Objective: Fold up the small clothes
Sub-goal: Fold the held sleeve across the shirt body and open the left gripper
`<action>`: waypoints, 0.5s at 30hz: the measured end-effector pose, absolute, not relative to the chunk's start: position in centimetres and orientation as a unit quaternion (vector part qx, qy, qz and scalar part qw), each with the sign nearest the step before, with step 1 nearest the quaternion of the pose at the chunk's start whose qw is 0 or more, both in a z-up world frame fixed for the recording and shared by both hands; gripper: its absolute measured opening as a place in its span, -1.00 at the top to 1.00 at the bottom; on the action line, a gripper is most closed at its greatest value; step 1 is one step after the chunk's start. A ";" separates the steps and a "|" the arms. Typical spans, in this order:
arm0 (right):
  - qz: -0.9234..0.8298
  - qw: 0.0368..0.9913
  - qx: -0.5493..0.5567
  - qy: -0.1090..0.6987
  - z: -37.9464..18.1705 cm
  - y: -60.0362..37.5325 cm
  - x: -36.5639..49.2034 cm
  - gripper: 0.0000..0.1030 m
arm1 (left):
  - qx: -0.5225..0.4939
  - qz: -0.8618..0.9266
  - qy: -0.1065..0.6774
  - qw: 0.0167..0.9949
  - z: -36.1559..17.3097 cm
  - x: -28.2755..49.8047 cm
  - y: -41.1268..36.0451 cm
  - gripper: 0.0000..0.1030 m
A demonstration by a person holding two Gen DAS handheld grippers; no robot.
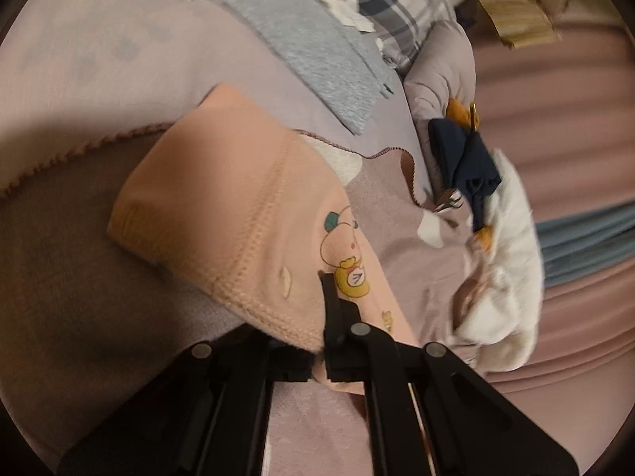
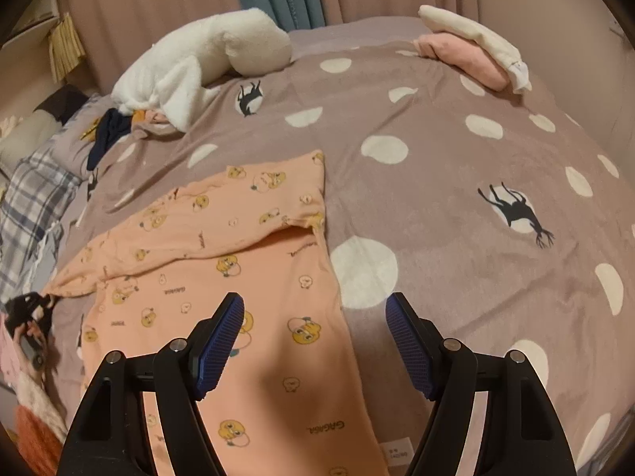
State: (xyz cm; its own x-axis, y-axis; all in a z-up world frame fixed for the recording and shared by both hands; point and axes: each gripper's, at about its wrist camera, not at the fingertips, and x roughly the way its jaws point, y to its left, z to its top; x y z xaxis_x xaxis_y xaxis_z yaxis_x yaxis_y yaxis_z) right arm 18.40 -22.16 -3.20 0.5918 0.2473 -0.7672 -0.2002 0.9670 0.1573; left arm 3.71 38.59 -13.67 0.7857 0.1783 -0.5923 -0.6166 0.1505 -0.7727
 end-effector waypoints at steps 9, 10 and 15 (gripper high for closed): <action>0.132 0.888 0.015 0.440 -3.5 -21.4 18.3 -0.44 | -0.584 0.282 0.187 0.738 -13.8 3.8 38.6 0.90; 0.136 0.886 0.016 0.443 -3.6 -21.3 18.4 -0.44 | -0.582 0.284 0.189 0.739 -13.7 3.7 38.5 0.91; 0.163 0.875 0.018 0.455 -3.8 -20.6 18.2 -0.44 | -0.524 0.314 0.227 0.758 -12.3 4.8 37.5 0.95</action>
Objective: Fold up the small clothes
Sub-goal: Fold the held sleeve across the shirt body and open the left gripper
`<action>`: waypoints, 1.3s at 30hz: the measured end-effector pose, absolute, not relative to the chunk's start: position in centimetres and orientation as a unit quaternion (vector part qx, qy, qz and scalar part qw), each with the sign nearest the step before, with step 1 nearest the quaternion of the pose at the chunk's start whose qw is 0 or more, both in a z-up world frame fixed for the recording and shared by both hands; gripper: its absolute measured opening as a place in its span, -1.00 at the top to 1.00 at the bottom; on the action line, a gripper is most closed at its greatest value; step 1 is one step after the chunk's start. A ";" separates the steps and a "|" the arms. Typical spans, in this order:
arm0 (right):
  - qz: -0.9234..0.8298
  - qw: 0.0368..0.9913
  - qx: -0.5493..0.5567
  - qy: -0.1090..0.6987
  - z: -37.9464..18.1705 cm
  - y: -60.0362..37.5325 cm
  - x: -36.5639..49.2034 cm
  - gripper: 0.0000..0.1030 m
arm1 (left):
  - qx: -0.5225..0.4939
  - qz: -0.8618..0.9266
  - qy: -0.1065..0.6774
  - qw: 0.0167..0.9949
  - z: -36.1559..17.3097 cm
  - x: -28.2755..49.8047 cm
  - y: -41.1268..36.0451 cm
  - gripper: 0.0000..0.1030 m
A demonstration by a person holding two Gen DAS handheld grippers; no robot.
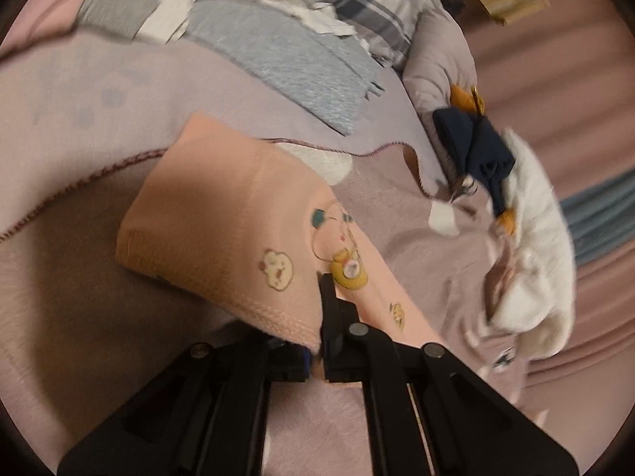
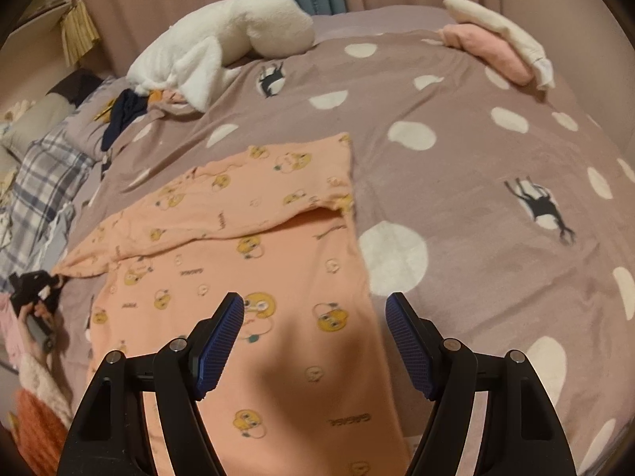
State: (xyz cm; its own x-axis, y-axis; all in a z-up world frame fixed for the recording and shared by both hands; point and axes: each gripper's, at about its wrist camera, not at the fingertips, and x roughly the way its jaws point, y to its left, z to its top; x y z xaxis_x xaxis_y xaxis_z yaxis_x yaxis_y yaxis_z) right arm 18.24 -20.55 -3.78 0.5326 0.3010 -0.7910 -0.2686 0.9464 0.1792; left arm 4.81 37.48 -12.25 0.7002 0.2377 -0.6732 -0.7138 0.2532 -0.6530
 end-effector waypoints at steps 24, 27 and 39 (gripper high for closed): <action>0.288 0.831 0.034 0.474 -3.6 -19.1 16.7 -0.44 | -0.333 0.169 0.300 0.878 -4.6 14.6 18.8 0.95; 0.286 0.826 0.035 0.484 -4.1 -19.6 16.9 -0.44 | -0.330 0.138 0.303 0.883 -4.2 16.3 16.3 0.95; 0.292 0.807 0.082 0.506 -6.0 -24.6 17.8 -0.44 | -0.324 0.118 0.322 0.882 -4.7 19.7 10.4 0.95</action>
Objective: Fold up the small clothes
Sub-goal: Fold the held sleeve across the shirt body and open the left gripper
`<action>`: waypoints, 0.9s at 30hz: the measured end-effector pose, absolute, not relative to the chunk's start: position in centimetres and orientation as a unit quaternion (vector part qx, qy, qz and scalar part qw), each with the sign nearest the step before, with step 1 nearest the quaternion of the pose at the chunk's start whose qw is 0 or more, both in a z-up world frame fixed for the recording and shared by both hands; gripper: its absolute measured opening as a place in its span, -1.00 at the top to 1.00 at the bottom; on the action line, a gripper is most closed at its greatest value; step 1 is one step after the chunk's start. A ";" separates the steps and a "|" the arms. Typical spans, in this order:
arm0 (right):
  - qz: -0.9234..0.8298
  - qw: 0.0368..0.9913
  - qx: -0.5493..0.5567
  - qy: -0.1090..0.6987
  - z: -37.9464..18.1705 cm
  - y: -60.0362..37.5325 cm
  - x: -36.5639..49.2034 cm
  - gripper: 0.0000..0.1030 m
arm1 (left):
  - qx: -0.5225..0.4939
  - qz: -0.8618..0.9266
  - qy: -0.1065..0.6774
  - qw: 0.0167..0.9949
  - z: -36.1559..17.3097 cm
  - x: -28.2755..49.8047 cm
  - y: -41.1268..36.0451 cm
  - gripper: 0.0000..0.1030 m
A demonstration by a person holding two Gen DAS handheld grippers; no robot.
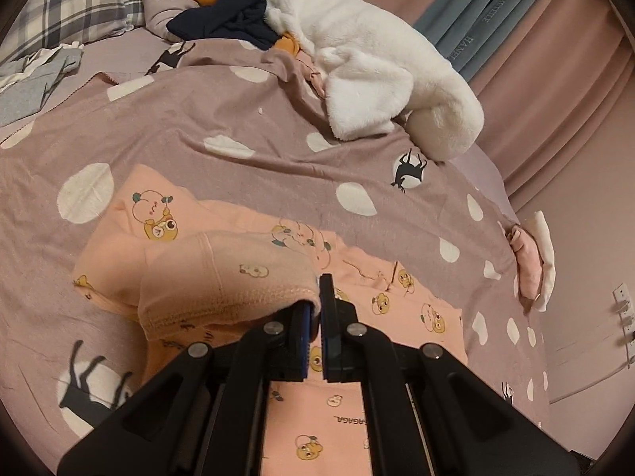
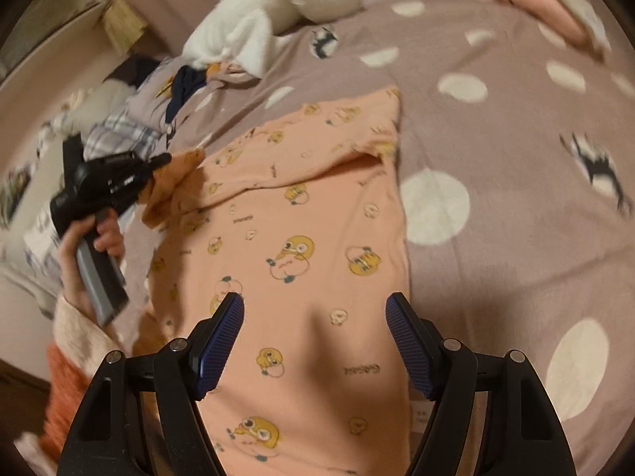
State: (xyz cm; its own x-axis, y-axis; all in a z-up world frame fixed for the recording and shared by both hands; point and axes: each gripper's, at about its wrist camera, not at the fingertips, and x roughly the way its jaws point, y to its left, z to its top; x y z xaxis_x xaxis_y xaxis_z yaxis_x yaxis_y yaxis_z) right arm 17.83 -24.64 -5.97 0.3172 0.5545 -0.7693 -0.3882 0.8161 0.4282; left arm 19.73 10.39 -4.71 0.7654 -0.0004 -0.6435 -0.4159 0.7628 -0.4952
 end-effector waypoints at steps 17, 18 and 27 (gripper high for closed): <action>0.290 0.799 0.111 0.515 -6.7 -28.8 18.3 -0.44 | -0.289 0.079 0.327 0.896 -3.6 24.1 2.0 0.95; 0.290 0.798 0.111 0.516 -6.6 -29.0 18.3 -0.44 | -0.285 0.077 0.326 0.898 -3.6 24.2 1.4 0.95; 0.294 0.799 0.130 0.508 -6.1 -31.2 17.9 -0.44 | -0.284 0.058 0.346 0.892 -5.0 26.1 -3.2 0.95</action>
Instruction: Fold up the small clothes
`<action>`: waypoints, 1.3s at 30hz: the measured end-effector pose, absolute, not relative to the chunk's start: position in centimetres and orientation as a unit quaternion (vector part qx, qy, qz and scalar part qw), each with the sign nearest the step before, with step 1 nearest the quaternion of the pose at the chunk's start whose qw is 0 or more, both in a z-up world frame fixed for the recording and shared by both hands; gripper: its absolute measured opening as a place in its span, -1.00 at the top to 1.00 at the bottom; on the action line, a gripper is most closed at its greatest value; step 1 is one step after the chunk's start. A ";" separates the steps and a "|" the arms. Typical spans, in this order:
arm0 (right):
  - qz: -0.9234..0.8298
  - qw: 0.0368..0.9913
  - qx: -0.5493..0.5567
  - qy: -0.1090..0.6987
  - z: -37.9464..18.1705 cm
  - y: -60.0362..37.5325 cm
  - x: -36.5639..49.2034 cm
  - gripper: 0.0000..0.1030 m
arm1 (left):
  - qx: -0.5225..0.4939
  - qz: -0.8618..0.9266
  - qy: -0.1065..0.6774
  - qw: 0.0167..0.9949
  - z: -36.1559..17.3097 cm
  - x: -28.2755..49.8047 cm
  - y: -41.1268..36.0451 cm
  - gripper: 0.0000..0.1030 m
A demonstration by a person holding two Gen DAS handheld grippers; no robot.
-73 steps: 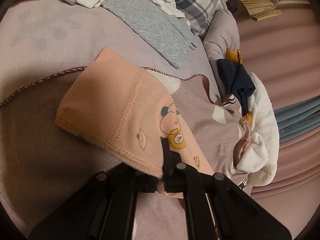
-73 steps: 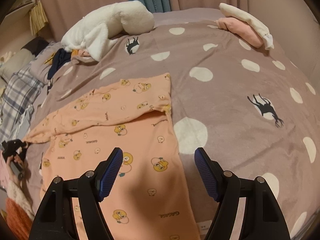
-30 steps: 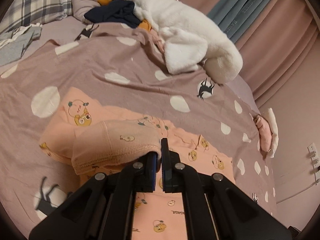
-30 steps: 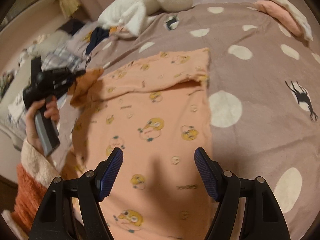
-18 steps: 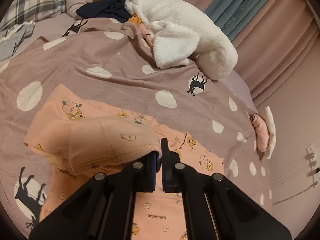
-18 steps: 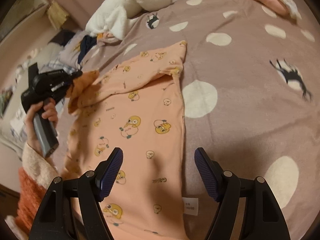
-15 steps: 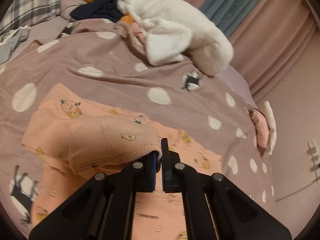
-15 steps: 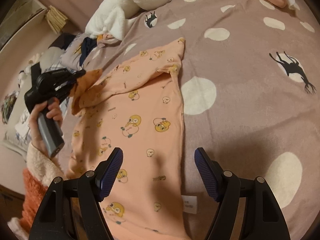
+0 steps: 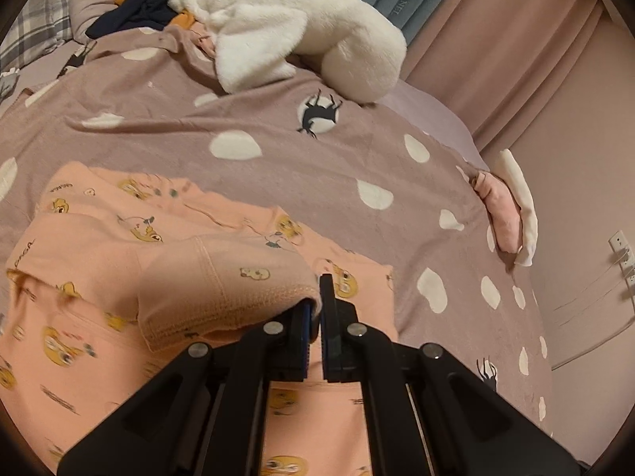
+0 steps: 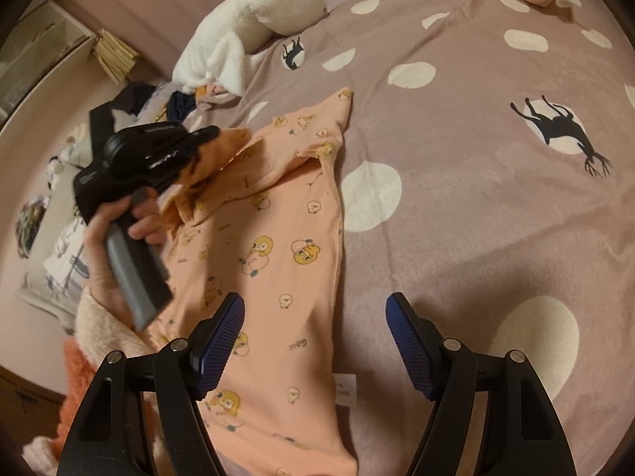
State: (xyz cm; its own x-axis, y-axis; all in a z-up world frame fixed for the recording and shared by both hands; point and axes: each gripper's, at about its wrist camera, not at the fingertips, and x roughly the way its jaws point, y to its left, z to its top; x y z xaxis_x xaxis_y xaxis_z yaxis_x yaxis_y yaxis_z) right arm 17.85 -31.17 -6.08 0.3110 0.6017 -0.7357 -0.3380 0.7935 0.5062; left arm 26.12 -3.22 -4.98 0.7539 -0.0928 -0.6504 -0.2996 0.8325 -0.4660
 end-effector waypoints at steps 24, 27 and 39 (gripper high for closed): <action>0.267 0.800 0.146 0.517 -6.8 -33.8 18.3 -0.44 | -0.299 -0.112 0.359 0.877 -5.4 28.9 -11.3 -0.50; 0.273 0.799 0.149 0.515 -6.8 -33.6 18.5 -0.44 | -0.284 -0.153 0.361 0.875 -4.9 28.6 -12.5 -0.50; 0.249 0.796 0.135 0.535 -7.9 -34.0 18.6 -0.44 | -0.285 -0.166 0.387 0.861 -5.7 29.2 -13.1 -0.53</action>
State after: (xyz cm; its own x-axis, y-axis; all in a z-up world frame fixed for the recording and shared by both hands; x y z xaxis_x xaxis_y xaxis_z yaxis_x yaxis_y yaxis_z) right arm 18.56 -34.00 -7.86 0.3035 0.5407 -0.7846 -0.2519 0.8396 0.4812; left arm 29.22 -13.05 -5.67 0.6452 -0.5065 -0.5719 0.0649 0.7822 -0.6196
